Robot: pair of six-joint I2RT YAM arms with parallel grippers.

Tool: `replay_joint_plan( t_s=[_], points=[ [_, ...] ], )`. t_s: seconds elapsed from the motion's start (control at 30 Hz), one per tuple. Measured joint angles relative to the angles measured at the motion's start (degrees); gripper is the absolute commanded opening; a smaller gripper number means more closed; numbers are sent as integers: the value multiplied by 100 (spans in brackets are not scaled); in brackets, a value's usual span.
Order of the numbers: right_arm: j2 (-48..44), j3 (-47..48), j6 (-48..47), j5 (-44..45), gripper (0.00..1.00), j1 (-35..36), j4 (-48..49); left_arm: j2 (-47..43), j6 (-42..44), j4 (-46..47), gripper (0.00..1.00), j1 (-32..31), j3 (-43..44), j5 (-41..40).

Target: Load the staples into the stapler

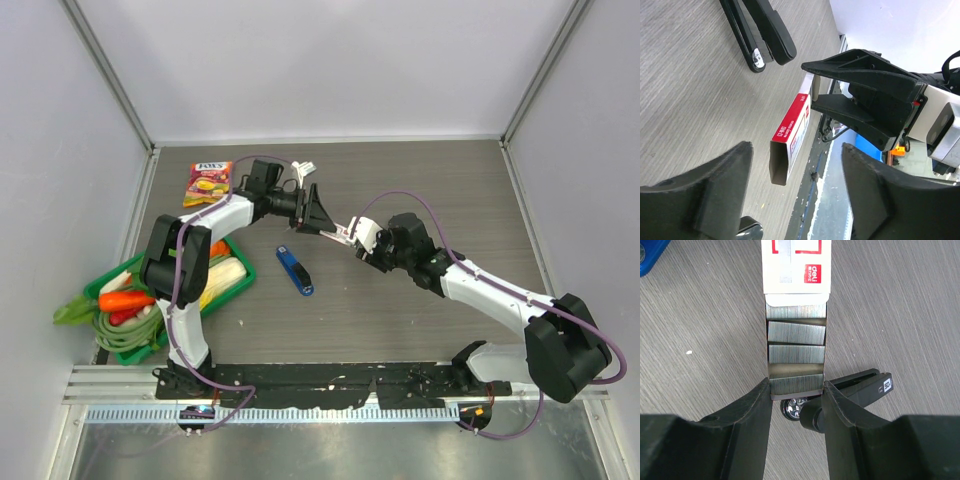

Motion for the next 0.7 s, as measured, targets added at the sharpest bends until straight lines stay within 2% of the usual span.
replay_joint_plan(
  t_s=[0.03, 0.07, 0.13, 0.4, 0.7],
  points=[
    [0, 0, 0, 4, 26, 0, 0, 0, -4, 2, 83, 7, 0, -2],
    [0, 0, 0, 13, 26, 0, 0, 0, -7, 15, 94, 24, 0, -2],
    [2, 0, 0, 24, 26, 2, 0, -7, -33, 22, 100, 92, 0, -7],
    [345, 271, -39, 109, 26, 0, -125, -535, 57, -166, 100, 850, 0, -28],
    [1305, 1303, -610, 94, 27, -197, -496, -1421, 758, -1228, 100, 1919, 24, -122]
  ],
)
